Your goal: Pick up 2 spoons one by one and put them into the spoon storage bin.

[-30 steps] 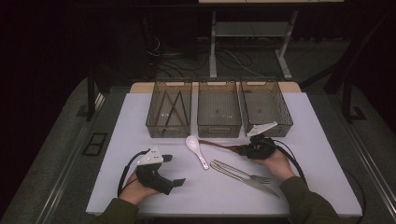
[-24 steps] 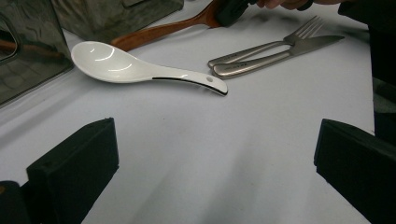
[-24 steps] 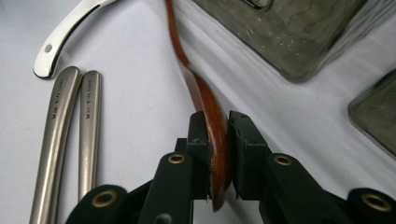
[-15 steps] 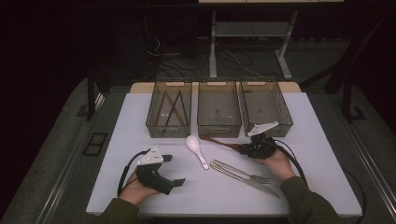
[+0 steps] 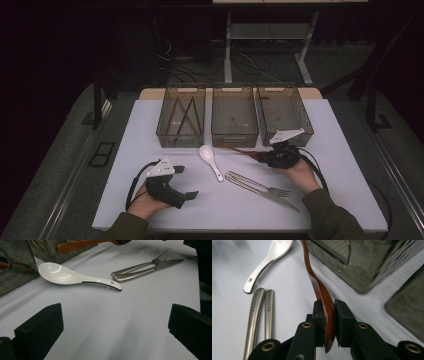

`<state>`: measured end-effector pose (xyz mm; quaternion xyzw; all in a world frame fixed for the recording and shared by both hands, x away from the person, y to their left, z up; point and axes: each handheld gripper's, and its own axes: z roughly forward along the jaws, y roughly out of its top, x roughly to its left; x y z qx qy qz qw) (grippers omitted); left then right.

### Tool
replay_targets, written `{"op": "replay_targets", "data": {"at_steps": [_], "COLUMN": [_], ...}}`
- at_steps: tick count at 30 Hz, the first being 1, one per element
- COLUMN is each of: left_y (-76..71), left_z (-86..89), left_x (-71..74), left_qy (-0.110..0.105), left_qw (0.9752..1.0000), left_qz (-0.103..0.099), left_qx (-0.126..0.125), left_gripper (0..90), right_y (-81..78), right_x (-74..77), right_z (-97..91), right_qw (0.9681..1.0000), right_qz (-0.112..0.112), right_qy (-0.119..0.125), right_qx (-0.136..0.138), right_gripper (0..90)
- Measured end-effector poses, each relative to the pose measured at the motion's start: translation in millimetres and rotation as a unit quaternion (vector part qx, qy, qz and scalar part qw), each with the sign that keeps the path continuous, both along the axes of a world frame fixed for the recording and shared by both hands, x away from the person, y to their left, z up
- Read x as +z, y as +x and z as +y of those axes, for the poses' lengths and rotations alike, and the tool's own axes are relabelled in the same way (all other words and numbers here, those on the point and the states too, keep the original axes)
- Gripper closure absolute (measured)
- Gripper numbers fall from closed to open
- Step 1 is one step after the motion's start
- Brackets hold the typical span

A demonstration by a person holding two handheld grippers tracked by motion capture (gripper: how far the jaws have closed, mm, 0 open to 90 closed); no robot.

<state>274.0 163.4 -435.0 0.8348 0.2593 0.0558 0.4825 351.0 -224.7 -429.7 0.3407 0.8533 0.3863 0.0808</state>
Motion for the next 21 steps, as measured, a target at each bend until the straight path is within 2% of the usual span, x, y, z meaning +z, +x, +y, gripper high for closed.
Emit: {"op": "replay_targets", "data": {"at_steps": [21], "left_y": [0.1], "left_z": [0.3], "left_x": [0.0], "left_qy": [0.0], "left_qw": [1.0], "left_qz": [0.0], "left_qx": [0.001], "left_gripper": [0.0], "right_y": [-7.9], "right_x": [22.2], "right_z": [-9.2], "right_qw": [0.9994], "right_qz": [-0.019], "right_qy": [0.029], "right_qx": [-0.001], "right_gripper": [79.5]}}
